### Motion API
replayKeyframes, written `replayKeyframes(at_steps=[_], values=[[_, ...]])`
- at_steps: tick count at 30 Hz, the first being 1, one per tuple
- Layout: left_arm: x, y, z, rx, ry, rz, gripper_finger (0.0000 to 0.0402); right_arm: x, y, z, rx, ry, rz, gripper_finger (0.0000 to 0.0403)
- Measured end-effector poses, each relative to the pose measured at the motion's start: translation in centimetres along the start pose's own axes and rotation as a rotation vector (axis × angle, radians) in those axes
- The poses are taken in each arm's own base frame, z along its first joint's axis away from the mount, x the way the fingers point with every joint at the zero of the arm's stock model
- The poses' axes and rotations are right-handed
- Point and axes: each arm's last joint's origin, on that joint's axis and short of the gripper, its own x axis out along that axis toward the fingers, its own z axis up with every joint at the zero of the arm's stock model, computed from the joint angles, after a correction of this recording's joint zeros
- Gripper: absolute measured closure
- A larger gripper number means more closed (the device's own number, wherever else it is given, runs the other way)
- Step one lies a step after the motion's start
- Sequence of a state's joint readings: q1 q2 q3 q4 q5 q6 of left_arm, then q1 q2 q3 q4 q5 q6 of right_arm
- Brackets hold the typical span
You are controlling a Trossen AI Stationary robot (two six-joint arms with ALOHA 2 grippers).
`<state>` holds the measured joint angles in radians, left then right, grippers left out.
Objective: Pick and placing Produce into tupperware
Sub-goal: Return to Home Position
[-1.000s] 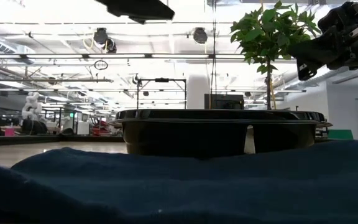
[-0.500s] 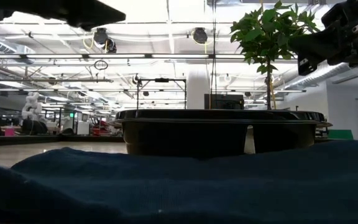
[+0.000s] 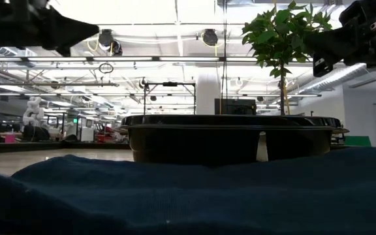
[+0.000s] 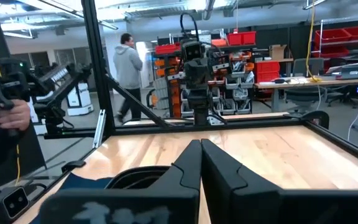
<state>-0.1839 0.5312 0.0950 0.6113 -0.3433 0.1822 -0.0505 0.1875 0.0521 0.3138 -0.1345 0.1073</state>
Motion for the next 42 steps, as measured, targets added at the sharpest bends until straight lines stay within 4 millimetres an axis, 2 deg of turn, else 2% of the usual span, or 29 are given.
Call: replayKeyframes(at_steps=[8,14,19,25,32,42], values=[[-2.4,-0.4,0.2,0.078,0.026,0.077,0.0402,-0.1,0.1,0.2,0.053,-0.013,0.032,0.0403],[-3.4,-0.5,0.3,0.125,0.043,0.097,0.0402,-0.3,0.2,0.2,0.053,-0.018,0.056,0.0403],[-3.6,-0.3,-0.3,0.137,0.092,0.095,0.0402,-0.3,0.2,0.1,0.039,-0.002,0.052,0.0403],[-3.5,0.0,-0.6,0.069,0.109,0.130,0.0402,-0.3,0.2,0.1,0.028,-0.008,0.046,0.0403],[-3.5,0.0,-2.1,0.073,0.145,0.145,0.0402,-0.3,0.2,0.1,0.024,-0.007,0.044,0.0403],[-3.5,-0.2,-1.8,0.052,0.109,0.075,0.0401,-0.3,0.2,-0.1,0.017,0.013,0.043,0.0403]])
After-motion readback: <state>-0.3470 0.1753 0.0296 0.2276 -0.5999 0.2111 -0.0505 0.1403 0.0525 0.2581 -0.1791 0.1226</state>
